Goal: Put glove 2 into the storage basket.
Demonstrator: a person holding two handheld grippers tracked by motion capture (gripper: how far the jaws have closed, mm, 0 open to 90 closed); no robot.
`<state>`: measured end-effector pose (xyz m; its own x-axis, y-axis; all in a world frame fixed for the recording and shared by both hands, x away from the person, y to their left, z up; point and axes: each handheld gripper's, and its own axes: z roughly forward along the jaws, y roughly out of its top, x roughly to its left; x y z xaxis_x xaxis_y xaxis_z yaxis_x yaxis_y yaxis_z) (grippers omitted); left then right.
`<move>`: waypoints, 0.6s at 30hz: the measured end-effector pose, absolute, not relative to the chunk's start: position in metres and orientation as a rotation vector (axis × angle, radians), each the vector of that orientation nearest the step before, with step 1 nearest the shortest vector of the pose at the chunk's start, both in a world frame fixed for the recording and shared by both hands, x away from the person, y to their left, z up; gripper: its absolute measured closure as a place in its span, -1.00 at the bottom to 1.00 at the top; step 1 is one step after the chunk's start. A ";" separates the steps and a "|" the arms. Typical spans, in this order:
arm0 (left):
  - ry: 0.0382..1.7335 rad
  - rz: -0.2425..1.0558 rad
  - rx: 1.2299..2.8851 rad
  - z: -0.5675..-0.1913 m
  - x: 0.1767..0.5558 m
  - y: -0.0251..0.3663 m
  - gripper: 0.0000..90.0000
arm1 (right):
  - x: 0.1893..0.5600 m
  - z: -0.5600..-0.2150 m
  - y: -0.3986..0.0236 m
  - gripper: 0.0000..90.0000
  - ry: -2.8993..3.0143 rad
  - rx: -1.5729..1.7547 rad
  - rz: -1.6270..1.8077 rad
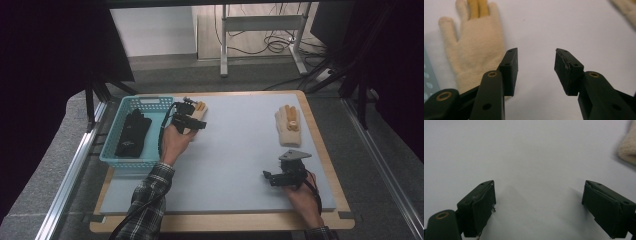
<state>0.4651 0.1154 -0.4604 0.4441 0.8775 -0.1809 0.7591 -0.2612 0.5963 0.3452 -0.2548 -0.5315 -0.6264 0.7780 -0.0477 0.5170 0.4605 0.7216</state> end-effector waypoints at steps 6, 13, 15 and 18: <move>1.471 0.350 2.121 -0.478 0.479 0.113 0.22 | 0.345 -0.532 -0.255 -0.75 2.344 1.091 0.969; 1.543 0.415 2.176 -0.497 0.489 0.107 0.26 | 0.345 -0.532 -0.255 -0.75 2.344 1.089 0.969; 1.554 0.439 2.202 -0.502 0.492 0.102 0.31 | 0.345 -0.532 -0.255 -0.75 2.344 1.089 0.969; 1.550 0.518 2.255 -0.508 0.492 0.095 0.48 | 0.345 -0.531 -0.255 -0.75 2.344 1.092 0.970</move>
<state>0.4924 0.0948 -0.5077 0.3329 0.9380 0.0972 0.8079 -0.3368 0.4835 0.3453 -0.2549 -0.5315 -0.6271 0.7776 -0.0469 0.5171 0.4605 0.7215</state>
